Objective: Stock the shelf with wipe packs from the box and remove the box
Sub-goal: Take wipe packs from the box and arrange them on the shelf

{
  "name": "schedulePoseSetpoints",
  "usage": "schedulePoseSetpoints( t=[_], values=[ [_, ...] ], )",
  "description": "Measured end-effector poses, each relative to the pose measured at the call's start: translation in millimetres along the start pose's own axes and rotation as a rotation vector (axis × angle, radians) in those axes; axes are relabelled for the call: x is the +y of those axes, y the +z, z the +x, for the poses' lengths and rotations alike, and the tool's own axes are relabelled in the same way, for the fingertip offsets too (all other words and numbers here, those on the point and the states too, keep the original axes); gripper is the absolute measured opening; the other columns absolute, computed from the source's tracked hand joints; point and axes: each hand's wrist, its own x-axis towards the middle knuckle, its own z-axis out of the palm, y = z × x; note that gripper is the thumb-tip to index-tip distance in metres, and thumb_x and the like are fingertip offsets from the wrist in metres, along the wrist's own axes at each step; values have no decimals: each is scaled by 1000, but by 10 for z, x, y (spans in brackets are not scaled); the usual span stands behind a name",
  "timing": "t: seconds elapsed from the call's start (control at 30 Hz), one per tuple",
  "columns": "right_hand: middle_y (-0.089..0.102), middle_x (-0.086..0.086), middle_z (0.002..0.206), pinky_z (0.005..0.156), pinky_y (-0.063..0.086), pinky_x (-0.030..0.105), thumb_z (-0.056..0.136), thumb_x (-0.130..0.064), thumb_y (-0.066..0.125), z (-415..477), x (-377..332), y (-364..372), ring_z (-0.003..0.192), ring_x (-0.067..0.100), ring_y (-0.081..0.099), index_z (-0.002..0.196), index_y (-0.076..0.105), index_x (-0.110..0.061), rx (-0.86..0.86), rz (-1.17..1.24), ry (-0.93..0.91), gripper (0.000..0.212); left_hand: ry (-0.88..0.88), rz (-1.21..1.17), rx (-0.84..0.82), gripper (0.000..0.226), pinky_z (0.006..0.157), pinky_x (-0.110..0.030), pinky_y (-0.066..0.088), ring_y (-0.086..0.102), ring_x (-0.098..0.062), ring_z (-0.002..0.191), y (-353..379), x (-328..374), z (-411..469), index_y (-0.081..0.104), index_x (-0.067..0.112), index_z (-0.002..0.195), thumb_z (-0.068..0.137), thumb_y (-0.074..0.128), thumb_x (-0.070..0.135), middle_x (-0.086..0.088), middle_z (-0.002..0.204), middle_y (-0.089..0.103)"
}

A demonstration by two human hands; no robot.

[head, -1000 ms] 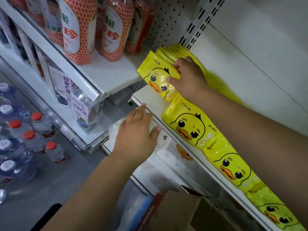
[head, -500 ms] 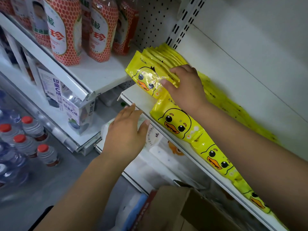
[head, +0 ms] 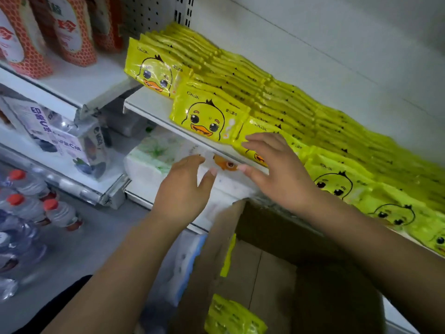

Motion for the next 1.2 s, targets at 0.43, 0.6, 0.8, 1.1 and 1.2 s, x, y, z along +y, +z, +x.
schedulePoseSetpoints(
  t=[0.43,0.6,0.8,1.1,1.2],
  values=[
    [67,8,121,91,42,28,93,-39,69,-2142,226,712,115,25,60,120,67,-11,-432,289,613,39,-113,232,-507,64,102,-42,43,52,-35,131,727,43,-811,38,11,150,102,45,54,-16,148,51],
    [72,11,101,80,48,31,91,-35,73,-2703,292,1298,99,27,66,100,72,-6,-513,464,921,31,-112,270,-590,46,88,-47,52,61,-38,112,852,-6,-894,46,18,128,102,43,55,-12,125,65],
    [66,8,115,80,40,26,91,-43,70,-3075,270,1997,116,28,60,91,65,-25,-806,477,1007,19,-137,394,-618,49,82,-43,53,62,-40,105,968,-72,-765,50,10,123,103,41,54,-19,119,65],
    [44,7,153,114,35,33,78,-53,80,-3183,278,2498,140,28,40,149,45,-21,-863,460,1037,86,-331,314,-726,53,63,-42,64,75,-25,70,996,-138,-570,65,11,112,99,46,59,-9,94,74],
    [42,1,154,113,36,41,76,-58,78,-3164,238,2600,142,27,38,148,43,-30,-936,344,968,85,-376,288,-727,46,51,-28,60,73,-18,58,1027,-106,-551,68,14,106,100,48,56,-4,83,75]
  ],
)
